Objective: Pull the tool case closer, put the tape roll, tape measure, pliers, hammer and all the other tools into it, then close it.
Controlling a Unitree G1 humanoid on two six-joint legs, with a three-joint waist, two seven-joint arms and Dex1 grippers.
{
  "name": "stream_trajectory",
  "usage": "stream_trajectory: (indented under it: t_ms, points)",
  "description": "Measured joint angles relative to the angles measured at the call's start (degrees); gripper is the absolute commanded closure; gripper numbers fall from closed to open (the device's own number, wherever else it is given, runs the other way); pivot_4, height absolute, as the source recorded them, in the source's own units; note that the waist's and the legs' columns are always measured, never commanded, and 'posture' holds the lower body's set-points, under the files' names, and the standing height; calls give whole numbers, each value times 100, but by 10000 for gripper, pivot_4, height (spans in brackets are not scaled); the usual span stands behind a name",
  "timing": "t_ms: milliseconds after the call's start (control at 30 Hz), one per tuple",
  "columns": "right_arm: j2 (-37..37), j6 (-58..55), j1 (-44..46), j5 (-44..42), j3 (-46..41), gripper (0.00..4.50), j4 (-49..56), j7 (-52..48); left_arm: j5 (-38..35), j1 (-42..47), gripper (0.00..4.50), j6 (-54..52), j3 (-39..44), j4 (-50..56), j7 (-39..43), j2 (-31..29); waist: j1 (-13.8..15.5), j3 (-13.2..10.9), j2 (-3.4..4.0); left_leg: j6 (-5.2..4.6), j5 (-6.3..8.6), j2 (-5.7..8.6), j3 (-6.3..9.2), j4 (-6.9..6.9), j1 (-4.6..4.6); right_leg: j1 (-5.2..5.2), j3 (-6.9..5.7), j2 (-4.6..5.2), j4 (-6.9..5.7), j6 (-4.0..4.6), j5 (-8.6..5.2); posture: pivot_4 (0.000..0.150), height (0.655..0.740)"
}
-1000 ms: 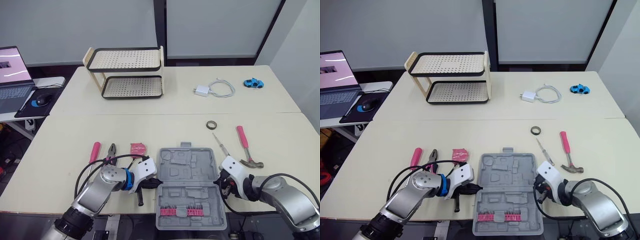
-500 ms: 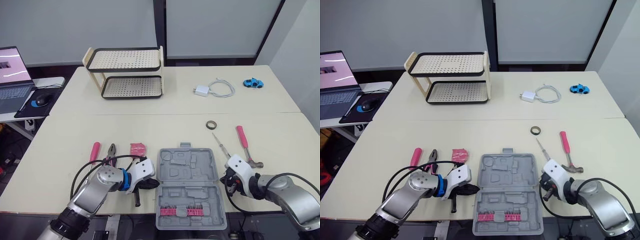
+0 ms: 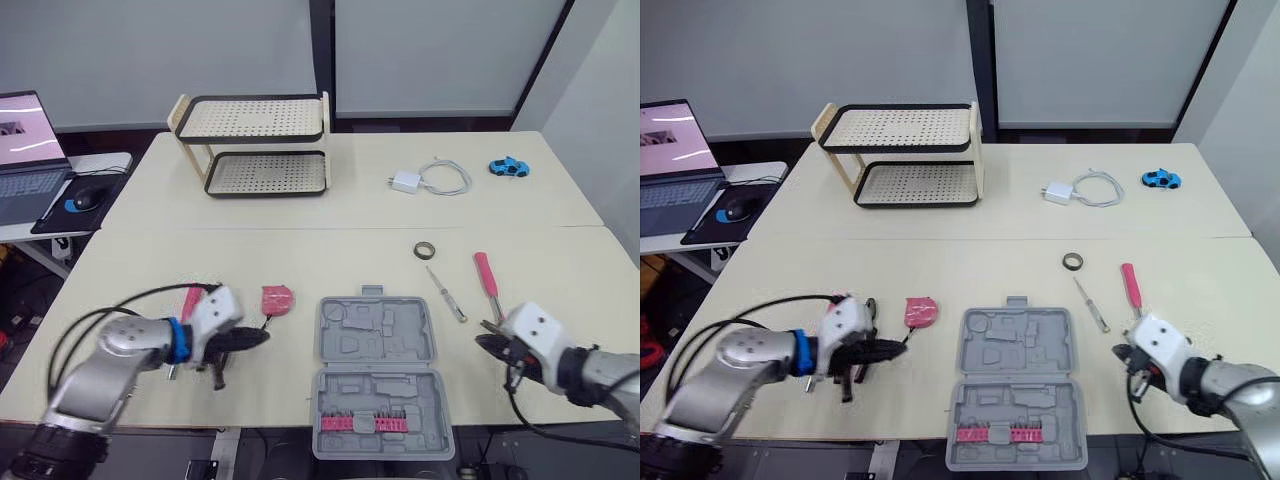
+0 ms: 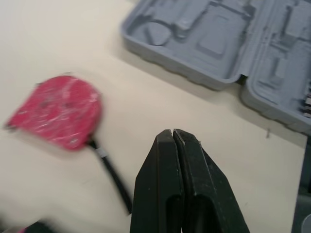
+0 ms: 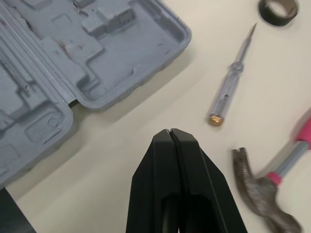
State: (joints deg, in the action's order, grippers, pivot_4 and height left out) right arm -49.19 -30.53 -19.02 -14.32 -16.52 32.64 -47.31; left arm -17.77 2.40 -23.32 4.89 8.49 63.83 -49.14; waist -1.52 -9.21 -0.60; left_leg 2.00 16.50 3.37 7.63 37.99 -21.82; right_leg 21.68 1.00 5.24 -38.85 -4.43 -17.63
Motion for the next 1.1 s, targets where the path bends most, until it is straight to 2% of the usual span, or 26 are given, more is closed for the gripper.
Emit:
stream_trajectory:
  t_ms: [133, 267, 367, 400, 467, 567, 767, 867, 1100]
  points:
    - [-199, 490, -253, -127, -994, 45000, -105, -540, -49, 0, 44865, 101, 811, -812, -54, -300, -19, 0, 0, -1, 1, -2, -2, -3, 9, -6, 0, -3, 0, 0, 0, 1500, 7400]
    - [-437, 739, -252, -311, -1631, 45000, -542, -1058, -4, -184, 44865, 503, 1246, -1624, -54, -508, -23, -2, -2, -1, 1, -5, -3, -6, 10, -8, 1, -4, 1, 3, -1, 1500, 7400]
    - [-650, 832, -241, -404, -1996, 45000, -1059, -1435, 22, -460, 39210, 865, 1624, -2329, -23, -665, -22, -4, -6, -1, 1, -6, -4, -7, 10, -7, 1, -3, 3, 8, -4, 1500, 7400]
    - [-739, 883, -241, -404, -2108, 45000, -1288, -1571, 33, -559, 36085, 1012, 1770, -2619, -11, -736, -19, -5, -7, -2, 1, -6, -3, -7, 10, -7, 0, -3, 3, 9, -5, 1500, 7400]
    - [-825, 992, -275, -389, -2249, 41026, -1624, -1767, 42, -700, 29620, 1198, 1981, -2973, 17, -786, -16, -5, -7, -2, 1, -5, -5, -7, 10, -8, 1, -1, 5, 9, -5, 1500, 7400]
    - [-851, 1157, -288, -383, -2304, 32587, -2012, -1965, 42, -976, 20160, 1425, 2165, -3361, 77, -827, -15, -5, -8, -3, 2, -6, -6, -7, 10, -13, 1, 1, 10, 9, -5, 1500, 7400]
    - [-852, 1300, -280, -401, -2291, 10656, -2150, -2159, 30, -1282, 269, 1668, 2211, -3670, 62, -812, 3, -4, -9, -3, 2, -6, -5, -7, 10, -18, -1, 3, 11, 10, -5, 1500, 7400]
    - [-909, 1265, -261, -416, -2266, 235, -2161, -2261, 3, -1274, 0, 1675, 2210, -3629, 54, -797, 1, -4, -9, -3, 2, -6, -6, -7, 11, -18, 0, 3, 11, 10, -5, 1500, 7400]
    - [-1004, 1267, -222, -362, -2022, 235, -2217, -2368, -15, -1258, 0, 1670, 2209, -3541, 46, -698, -7, -3, -9, -3, 2, -7, -8, -8, 12, -17, 0, 3, 11, 10, -5, 1500, 7400]
